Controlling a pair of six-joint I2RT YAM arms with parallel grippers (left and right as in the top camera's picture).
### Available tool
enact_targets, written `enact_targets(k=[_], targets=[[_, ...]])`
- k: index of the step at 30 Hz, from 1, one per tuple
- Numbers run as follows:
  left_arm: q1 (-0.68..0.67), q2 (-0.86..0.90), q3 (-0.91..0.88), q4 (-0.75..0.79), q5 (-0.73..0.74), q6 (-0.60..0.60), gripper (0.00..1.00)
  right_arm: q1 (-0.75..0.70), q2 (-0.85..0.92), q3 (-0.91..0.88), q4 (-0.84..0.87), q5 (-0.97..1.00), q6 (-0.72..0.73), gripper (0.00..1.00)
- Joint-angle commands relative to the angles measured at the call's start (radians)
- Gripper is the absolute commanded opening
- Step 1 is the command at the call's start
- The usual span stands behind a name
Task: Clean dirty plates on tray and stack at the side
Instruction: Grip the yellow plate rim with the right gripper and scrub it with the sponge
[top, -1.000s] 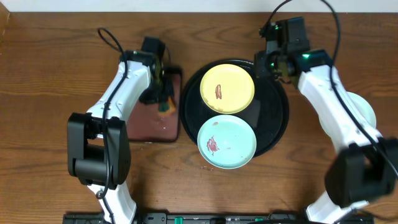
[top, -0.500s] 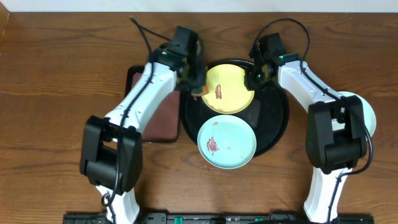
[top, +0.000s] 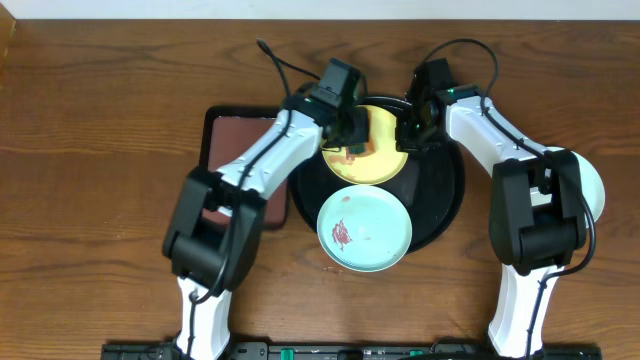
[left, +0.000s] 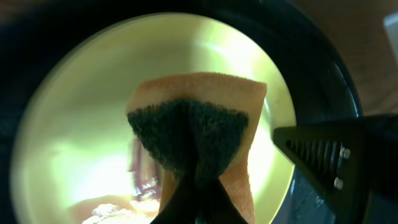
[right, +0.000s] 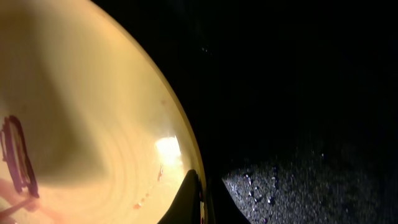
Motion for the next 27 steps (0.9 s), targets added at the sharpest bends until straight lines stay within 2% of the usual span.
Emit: enact_targets(k=[1, 7, 13, 20, 24, 27], targets=[[-0.032, 0.04, 0.018, 0.032, 0.043, -0.084, 0.08, 0.002, 0.008, -0.017, -0.04, 0.034, 0.037, 0.01], [-0.038, 0.125, 0.019, 0.081, 0.079, -0.125, 0.08, 0.005, 0.008, -0.017, -0.051, 0.034, 0.033, 0.01], [0.014, 0.142, 0.019, 0.044, -0.097, 0.0, 0.07, 0.007, 0.008, -0.017, -0.053, 0.034, 0.033, 0.01], [0.044, 0.142, 0.028, -0.104, -0.43, 0.189, 0.07, 0.007, 0.008, -0.017, -0.054, 0.034, 0.029, 0.01], [0.035, 0.142, 0.028, -0.115, -0.462, 0.219, 0.07, 0.007, 0.008, -0.017, -0.054, 0.034, 0.029, 0.01], [0.016, 0.145, 0.028, -0.107, -0.419, 0.157, 0.07, 0.007, 0.008, -0.017, -0.054, 0.034, 0.029, 0.01]])
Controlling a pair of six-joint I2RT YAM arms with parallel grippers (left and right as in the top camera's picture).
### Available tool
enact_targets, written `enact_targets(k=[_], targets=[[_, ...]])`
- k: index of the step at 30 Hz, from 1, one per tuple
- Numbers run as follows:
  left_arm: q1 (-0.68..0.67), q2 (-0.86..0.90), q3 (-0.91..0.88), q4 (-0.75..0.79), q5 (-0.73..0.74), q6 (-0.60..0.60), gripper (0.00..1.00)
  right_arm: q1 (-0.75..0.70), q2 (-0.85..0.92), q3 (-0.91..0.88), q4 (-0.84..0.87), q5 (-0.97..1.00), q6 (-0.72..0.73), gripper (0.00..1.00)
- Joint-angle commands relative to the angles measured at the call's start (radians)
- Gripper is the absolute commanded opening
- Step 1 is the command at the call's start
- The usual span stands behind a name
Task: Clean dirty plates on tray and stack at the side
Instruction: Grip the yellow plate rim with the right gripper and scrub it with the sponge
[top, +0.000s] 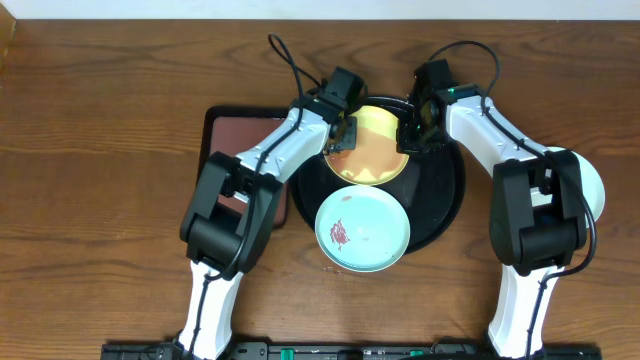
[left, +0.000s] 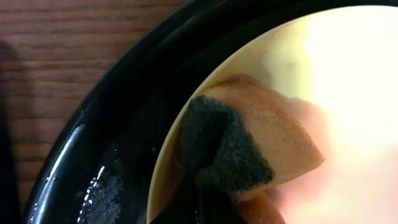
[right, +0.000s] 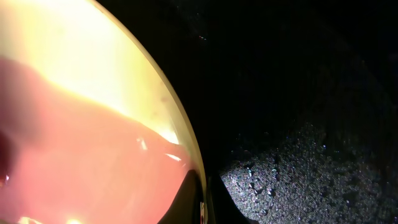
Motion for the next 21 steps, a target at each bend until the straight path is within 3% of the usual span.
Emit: enact_targets(k=[1, 11, 21], targets=[[0.0, 0.039, -0.02, -0.008, -0.056, -0.013, 0.08, 0.007, 0.01, -0.02, -0.028, 0.029, 0.002, 0.01], [-0.083, 0.063, -0.02, 0.122, 0.344, -0.262, 0.07, 0.007, 0.01, -0.02, -0.032, 0.029, 0.002, 0.01], [-0.048, 0.063, -0.019, -0.047, 0.264, -0.249, 0.07, 0.007, 0.01, -0.02, -0.035, 0.029, 0.002, 0.01]])
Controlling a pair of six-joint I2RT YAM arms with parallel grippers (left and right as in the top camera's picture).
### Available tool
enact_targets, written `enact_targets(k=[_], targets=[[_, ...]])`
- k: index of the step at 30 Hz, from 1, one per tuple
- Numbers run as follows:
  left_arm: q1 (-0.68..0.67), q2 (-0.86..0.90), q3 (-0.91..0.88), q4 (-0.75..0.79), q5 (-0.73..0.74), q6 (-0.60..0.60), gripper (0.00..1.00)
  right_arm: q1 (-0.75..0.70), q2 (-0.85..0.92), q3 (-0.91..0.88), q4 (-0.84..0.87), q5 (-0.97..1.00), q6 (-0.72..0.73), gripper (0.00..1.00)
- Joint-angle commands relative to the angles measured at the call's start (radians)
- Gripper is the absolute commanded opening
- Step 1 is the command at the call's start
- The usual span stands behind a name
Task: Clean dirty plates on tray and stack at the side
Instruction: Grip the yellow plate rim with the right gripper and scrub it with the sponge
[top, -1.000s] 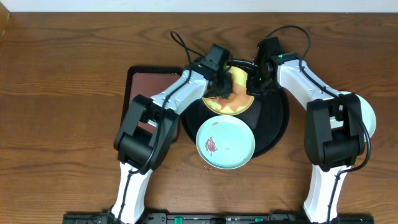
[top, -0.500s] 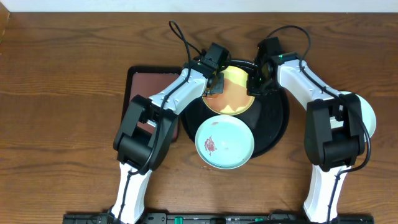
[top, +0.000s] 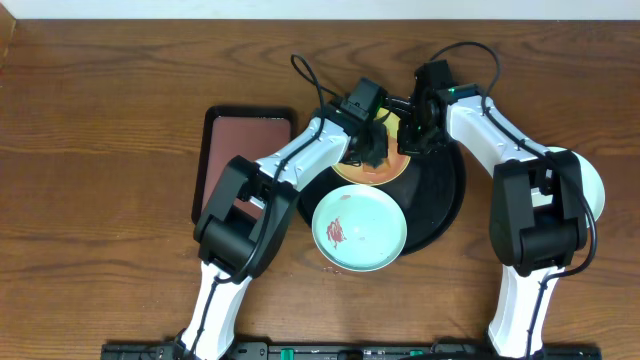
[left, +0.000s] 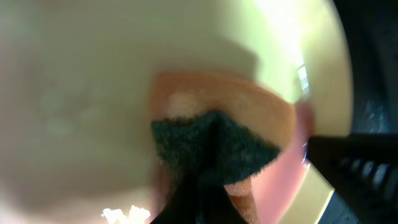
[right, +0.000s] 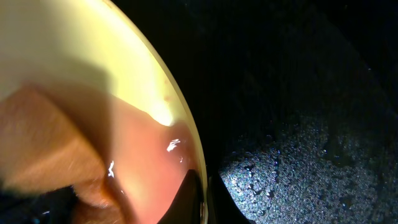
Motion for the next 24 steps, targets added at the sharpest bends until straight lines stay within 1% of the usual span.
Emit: enact_targets(k=[1, 3, 5, 7, 10, 12, 14, 19, 22, 24], targets=[[0.032, 0.042, -0.03, -0.089, -0.061, 0.006, 0.08, 0.007, 0.013, -0.02, -0.017, 0.019, -0.001, 0.01], [0.042, 0.042, -0.03, -0.115, -0.17, 0.061, 0.08, 0.007, 0.013, -0.02, -0.017, 0.019, -0.001, 0.01], [0.043, 0.042, -0.03, -0.132, -0.35, 0.096, 0.07, 0.007, 0.013, -0.02, -0.017, 0.019, -0.002, 0.01], [0.042, 0.042, -0.03, -0.127, -0.497, 0.138, 0.07, 0.007, 0.013, -0.02, -0.017, 0.019, -0.002, 0.01], [0.042, 0.042, -0.03, -0.107, -0.649, 0.186, 0.07, 0.007, 0.013, -0.02, -0.017, 0.019, -0.005, 0.01], [0.042, 0.042, -0.03, -0.088, -0.724, 0.214, 0.07, 0.007, 0.013, -0.02, -0.017, 0.019, -0.005, 0.01], [0.042, 0.042, -0.03, -0.07, -0.769, 0.239, 0.07, 0.006, 0.013, -0.02, -0.018, 0.019, -0.005, 0.01], [0.033, 0.037, 0.006, -0.084, -0.774, 0.25, 0.07, 0.001, 0.013, -0.02, -0.029, 0.019, -0.005, 0.01], [0.023, 0.011, 0.03, -0.108, -0.757, 0.245, 0.07, -0.003, 0.013, -0.02, -0.029, 0.019, -0.005, 0.01], [0.023, -0.018, 0.044, -0.134, -0.715, 0.234, 0.07, -0.005, 0.013, -0.02, -0.029, 0.019, -0.005, 0.01]])
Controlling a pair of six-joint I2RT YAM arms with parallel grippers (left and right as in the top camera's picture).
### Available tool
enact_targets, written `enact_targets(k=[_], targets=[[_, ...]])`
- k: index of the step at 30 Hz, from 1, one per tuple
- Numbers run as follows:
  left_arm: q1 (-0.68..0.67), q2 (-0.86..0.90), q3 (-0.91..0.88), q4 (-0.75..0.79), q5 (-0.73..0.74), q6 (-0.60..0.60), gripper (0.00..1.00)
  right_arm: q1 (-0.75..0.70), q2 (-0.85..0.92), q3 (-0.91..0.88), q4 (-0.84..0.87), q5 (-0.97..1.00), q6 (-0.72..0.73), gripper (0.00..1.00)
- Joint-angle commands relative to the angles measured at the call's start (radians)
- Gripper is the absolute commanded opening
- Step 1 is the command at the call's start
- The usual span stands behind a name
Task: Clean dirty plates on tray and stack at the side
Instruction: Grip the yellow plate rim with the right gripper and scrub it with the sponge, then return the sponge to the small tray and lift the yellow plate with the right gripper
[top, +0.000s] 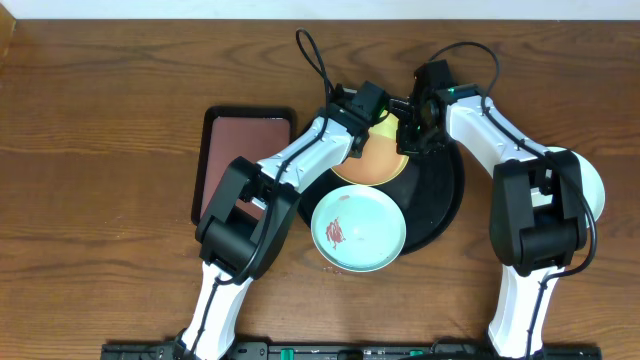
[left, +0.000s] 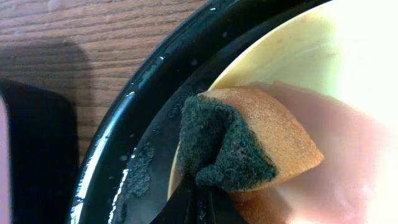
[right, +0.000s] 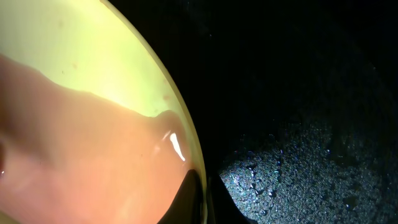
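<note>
A yellow plate (top: 368, 160) lies at the back of the round black tray (top: 440, 195), its surface smeared pinkish. My left gripper (left: 200, 198) is shut on an orange sponge (left: 261, 140) with a dark green scouring side, pressed on the plate's far left rim (left: 249, 68). My right gripper (right: 202, 198) is shut on the plate's right rim (right: 180, 124), one finger on each side of it. A light blue plate (top: 358, 231) with a red stain sits at the tray's front left.
A dark brown rectangular tray (top: 245, 160) lies left of the black tray. A pale plate (top: 592, 190) shows at the right, partly behind my right arm. Cables run off behind both arms.
The sponge in my left gripper has shifted from the middle right of the yellow plate to its far left rim. The right gripper keeps its hold on the rim.
The sponge sat mid-plate near a red mark while my right gripper pinched the rim. Then it was at the plate's left edge, then toward the right side, and now at the far left rim. The plate shows a wet pink film instead of the mark.
</note>
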Motion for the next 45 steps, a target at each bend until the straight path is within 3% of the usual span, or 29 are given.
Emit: enact_targets(k=[1, 10, 16, 23, 26, 28, 33, 35, 36, 38, 41, 45], targets=[[0.041, -0.034, 0.031, -0.052, -0.1, -0.004, 0.07, -0.006, 0.013, -0.02, -0.028, 0.033, -0.005, 0.01], [0.148, -0.269, 0.039, -0.232, 0.216, -0.085, 0.07, -0.01, 0.013, -0.02, -0.024, 0.033, -0.005, 0.01], [0.291, -0.343, 0.039, -0.44, 0.263, -0.032, 0.08, -0.01, 0.013, -0.02, -0.027, 0.024, -0.025, 0.01], [0.397, -0.34, -0.118, -0.388, 0.326, 0.006, 0.09, -0.01, 0.013, -0.02, -0.012, 0.021, -0.037, 0.01], [0.408, -0.34, -0.211, -0.317, 0.326, 0.01, 0.16, -0.01, 0.013, -0.02, -0.001, 0.021, -0.058, 0.01], [0.412, -0.34, -0.244, -0.294, 0.326, 0.01, 0.26, -0.01, 0.013, -0.02, 0.006, 0.021, -0.06, 0.01], [0.417, -0.364, -0.221, -0.314, 0.326, 0.033, 0.33, -0.009, 0.013, -0.02, 0.018, 0.021, -0.096, 0.01], [0.418, -0.397, -0.2, -0.342, 0.327, 0.032, 0.39, -0.009, 0.013, -0.02, 0.03, 0.021, -0.103, 0.08], [0.42, -0.42, -0.19, -0.357, 0.327, 0.032, 0.43, -0.009, 0.013, -0.02, 0.04, 0.021, -0.103, 0.09], [0.421, -0.486, -0.182, -0.382, 0.326, 0.032, 0.54, -0.009, 0.013, -0.019, 0.063, 0.019, -0.103, 0.01], [0.424, -0.596, -0.182, -0.42, 0.326, 0.032, 0.71, -0.009, 0.003, -0.008, 0.062, -0.029, -0.135, 0.01], [0.443, -0.725, -0.182, -0.475, 0.322, 0.032, 0.79, 0.0, -0.057, -0.004, 0.063, -0.052, -0.137, 0.01]])
